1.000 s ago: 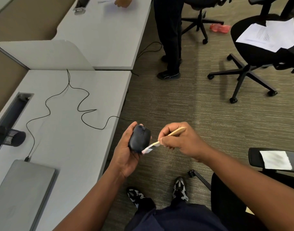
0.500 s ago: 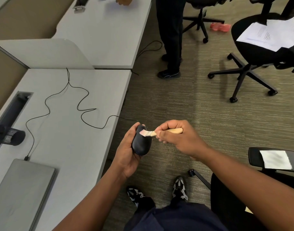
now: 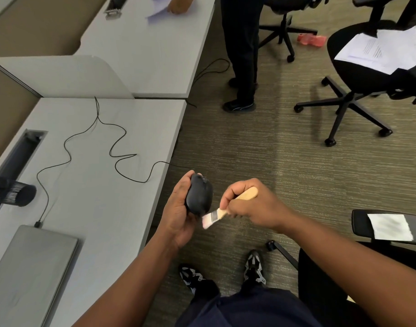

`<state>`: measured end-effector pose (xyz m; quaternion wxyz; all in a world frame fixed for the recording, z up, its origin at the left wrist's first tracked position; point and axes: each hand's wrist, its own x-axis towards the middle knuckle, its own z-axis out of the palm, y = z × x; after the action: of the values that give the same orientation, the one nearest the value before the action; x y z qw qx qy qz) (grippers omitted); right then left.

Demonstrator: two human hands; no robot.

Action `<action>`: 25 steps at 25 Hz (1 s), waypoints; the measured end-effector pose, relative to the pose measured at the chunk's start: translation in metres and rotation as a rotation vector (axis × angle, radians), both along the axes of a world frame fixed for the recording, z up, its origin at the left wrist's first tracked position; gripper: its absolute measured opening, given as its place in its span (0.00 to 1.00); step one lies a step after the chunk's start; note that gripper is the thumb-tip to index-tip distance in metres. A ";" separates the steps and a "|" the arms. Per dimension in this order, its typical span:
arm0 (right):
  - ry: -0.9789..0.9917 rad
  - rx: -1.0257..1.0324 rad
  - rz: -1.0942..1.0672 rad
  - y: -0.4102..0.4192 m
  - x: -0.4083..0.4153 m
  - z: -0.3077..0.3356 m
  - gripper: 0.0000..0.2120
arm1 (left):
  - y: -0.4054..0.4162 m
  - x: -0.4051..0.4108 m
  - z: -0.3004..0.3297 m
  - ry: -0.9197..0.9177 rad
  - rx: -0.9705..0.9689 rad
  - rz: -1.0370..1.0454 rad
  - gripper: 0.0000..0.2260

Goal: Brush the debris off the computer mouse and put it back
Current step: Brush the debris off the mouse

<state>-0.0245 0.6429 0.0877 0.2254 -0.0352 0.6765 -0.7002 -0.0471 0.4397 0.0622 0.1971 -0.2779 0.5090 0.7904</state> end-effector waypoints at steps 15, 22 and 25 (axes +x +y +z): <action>0.056 0.132 -0.308 0.010 -0.011 -0.013 0.07 | -0.006 0.010 0.002 0.033 0.011 -0.128 0.15; 0.027 -0.066 -0.368 0.009 -0.011 -0.008 0.02 | -0.003 0.009 0.004 0.016 0.016 -0.105 0.18; -0.028 -0.071 -0.247 0.009 -0.009 -0.007 0.09 | -0.002 0.010 0.005 0.024 -0.001 -0.102 0.18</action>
<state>-0.0334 0.6522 0.0805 0.1457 0.0503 0.6474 -0.7464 -0.0370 0.4382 0.0670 0.2310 -0.2422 0.5255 0.7822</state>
